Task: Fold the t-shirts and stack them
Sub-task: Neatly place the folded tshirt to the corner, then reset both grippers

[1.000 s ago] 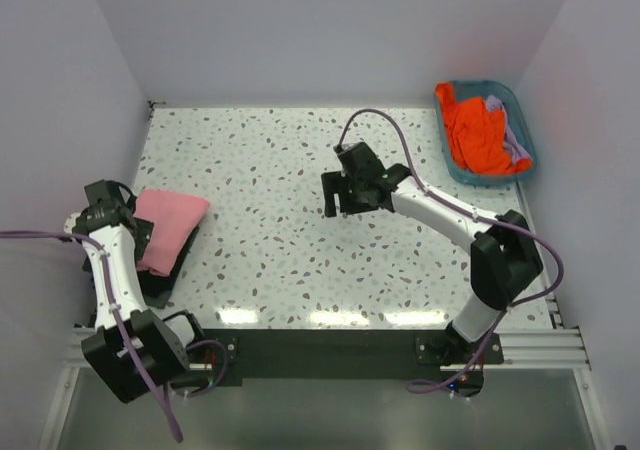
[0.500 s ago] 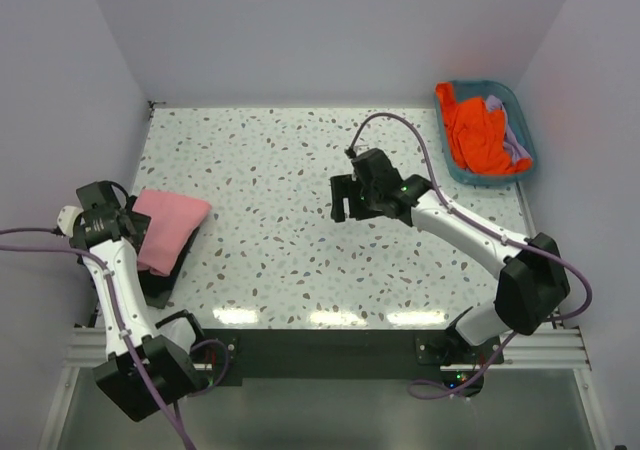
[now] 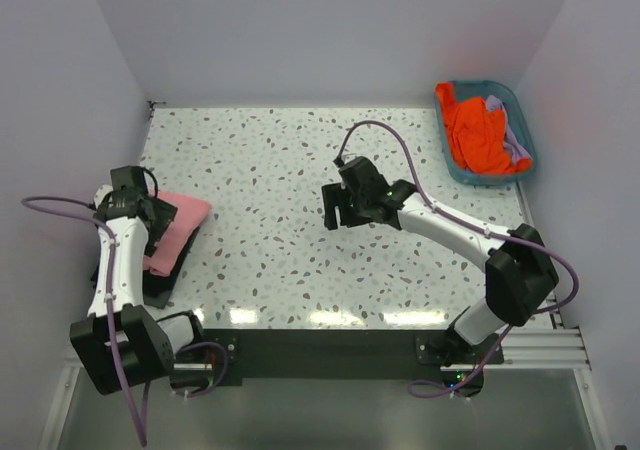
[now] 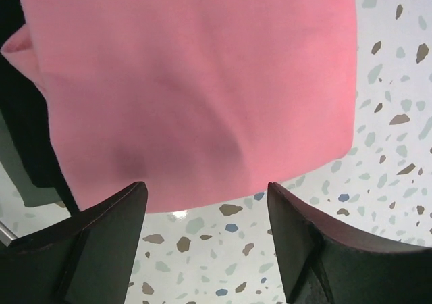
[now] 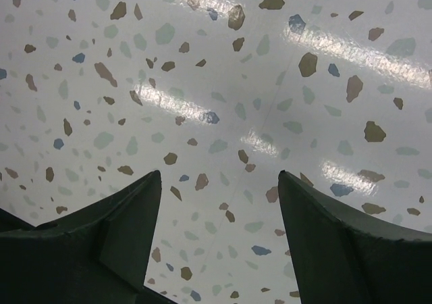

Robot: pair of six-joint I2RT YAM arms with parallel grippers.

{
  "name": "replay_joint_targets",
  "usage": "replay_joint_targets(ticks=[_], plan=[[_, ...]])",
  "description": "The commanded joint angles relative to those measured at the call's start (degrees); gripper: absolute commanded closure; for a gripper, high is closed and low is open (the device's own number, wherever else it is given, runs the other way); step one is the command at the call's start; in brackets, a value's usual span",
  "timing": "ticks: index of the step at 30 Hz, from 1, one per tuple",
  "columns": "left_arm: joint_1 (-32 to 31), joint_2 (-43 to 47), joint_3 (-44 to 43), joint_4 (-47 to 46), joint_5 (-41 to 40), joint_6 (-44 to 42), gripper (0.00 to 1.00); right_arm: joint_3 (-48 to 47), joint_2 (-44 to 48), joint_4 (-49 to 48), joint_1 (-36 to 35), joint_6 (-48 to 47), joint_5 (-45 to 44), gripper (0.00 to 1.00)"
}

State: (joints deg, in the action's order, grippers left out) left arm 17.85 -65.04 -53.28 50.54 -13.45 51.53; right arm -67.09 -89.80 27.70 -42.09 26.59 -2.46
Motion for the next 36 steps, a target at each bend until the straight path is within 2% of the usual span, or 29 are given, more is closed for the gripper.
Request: replay_joint_targets(ticks=[1,5,8,11,16,21,22,28,31,34,36], plan=[[-0.4,-1.8,1.9,-4.7,-1.2,3.1,0.24,1.0,0.5,-2.5,-0.2,0.8,-2.1,0.27],[0.0,-8.9,2.4,-5.8,-4.0,4.2,0.24,3.0,1.2,-4.1,-0.3,1.5,-1.6,0.28],[4.2,-12.4,3.9,-7.0,-4.8,4.5,0.25,4.6,1.8,-4.8,-0.3,2.1,-1.6,0.28],[7.0,-14.3,6.4,-8.5,-5.0,5.2,0.25,6.3,2.6,-5.6,-0.2,2.2,-2.0,0.28],[7.8,-16.7,7.1,-8.8,-4.4,4.9,0.23,8.1,3.1,-6.6,-0.2,2.2,-2.4,0.28],[7.7,-11.7,4.0,-7.2,-1.8,1.5,0.15,7.8,3.9,-5.7,-0.2,2.0,-2.9,0.27],[7.7,-10.4,2.3,-7.2,-1.0,-1.1,0.11,7.6,4.9,-5.6,-0.2,1.9,-3.1,0.27],[6.2,-2.5,-2.9,-8.2,6.9,-11.0,0.04,6.7,8.1,-3.6,-0.2,1.5,-4.4,0.25],[2.2,0.9,-4.2,-9.8,11.1,-14.4,0.03,6.8,10.0,-2.7,-0.2,1.7,-5.4,0.24],[-12.2,2.5,-5.3,-11.3,8.9,-13.2,0.00,7.1,13.0,-2.0,-0.3,2.2,-8.0,0.21],[-17.3,2.6,-5.6,-12.0,7.4,-12.3,0.00,7.0,15.4,-1.5,-0.2,2.3,-9.9,0.21]])
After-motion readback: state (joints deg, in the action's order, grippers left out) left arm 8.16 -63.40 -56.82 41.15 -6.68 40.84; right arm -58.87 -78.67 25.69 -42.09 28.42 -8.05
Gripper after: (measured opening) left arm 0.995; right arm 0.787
